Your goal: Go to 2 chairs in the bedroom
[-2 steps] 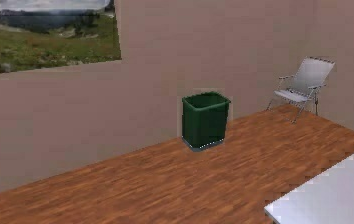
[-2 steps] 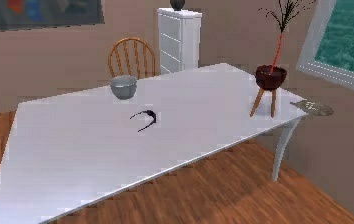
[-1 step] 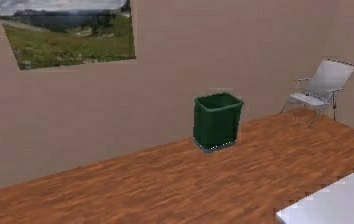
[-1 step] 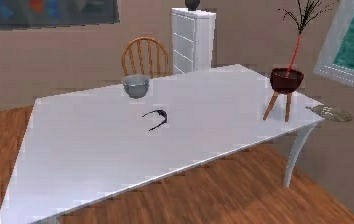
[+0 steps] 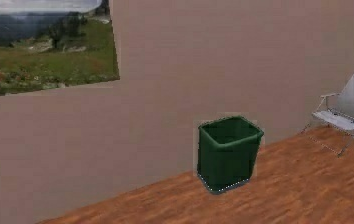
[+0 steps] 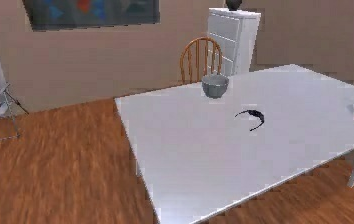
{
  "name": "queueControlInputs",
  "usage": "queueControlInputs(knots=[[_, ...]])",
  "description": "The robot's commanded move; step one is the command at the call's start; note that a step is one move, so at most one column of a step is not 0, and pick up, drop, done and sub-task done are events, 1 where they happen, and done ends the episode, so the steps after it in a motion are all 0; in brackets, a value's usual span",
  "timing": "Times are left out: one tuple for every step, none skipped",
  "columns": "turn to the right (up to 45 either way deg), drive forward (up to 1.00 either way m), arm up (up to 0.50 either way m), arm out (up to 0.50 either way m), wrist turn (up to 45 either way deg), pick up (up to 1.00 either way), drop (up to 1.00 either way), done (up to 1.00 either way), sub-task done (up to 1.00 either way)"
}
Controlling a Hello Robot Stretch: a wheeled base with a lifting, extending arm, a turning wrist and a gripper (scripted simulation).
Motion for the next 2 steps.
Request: queueControlInputs(knots=[[15.0, 0.00, 0.00, 0.00, 0.0, 0.00, 0.00, 0.00, 0.00], [0.0, 0.25, 0.00, 0.00, 0.0, 0.00, 0.00, 0.00, 0.00]])
